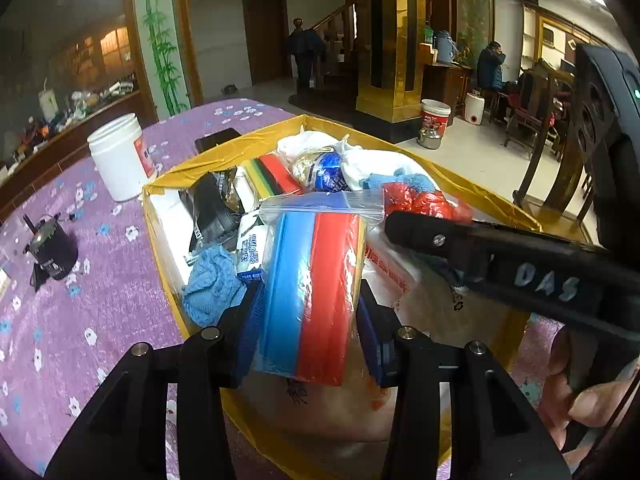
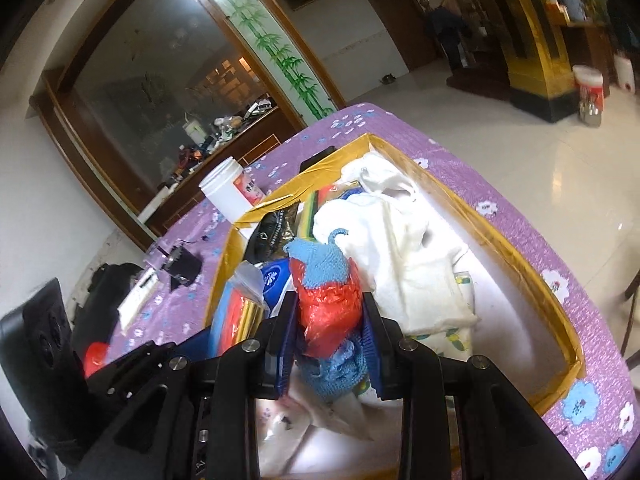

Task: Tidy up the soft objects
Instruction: 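Carry the sponge bag and blue sock bundle over the white box, then lower both items into the box and open both tools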

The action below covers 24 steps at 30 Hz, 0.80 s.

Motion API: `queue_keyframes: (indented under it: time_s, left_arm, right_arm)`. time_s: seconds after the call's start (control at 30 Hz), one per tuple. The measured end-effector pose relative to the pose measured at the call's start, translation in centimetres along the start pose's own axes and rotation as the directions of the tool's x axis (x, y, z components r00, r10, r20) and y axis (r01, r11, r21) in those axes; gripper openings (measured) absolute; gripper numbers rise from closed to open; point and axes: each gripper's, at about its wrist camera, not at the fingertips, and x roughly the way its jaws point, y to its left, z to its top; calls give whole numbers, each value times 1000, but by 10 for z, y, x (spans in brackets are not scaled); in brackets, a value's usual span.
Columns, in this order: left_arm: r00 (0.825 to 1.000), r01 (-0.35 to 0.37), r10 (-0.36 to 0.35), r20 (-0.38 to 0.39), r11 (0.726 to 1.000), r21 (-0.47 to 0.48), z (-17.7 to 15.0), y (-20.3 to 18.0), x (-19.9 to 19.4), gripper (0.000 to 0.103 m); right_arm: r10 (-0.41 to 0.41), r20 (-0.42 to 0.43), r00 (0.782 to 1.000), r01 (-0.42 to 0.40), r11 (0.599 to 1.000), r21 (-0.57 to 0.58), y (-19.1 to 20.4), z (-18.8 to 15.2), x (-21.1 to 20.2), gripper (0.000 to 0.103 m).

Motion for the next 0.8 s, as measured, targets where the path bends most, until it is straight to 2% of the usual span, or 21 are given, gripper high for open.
queue_keyframes:
  time_s: [0.13,0.47,0.8]
  left_arm:
    - [1000,-14,14,-3,1000,11,-2,-2,3,42]
    - [998,-65,64,13,996,64,-8,-13,3,42]
    - [998,-69,69,11,995,71,-7,-13,4,42]
  right_arm:
    - [-55,3,998,55,997,-48,7,-4,5,31]
    - [-88,-17,996,86,995,-57,9,-4,12,31]
    - [-110,-23,994,108,992,-69,12,-4,15,30]
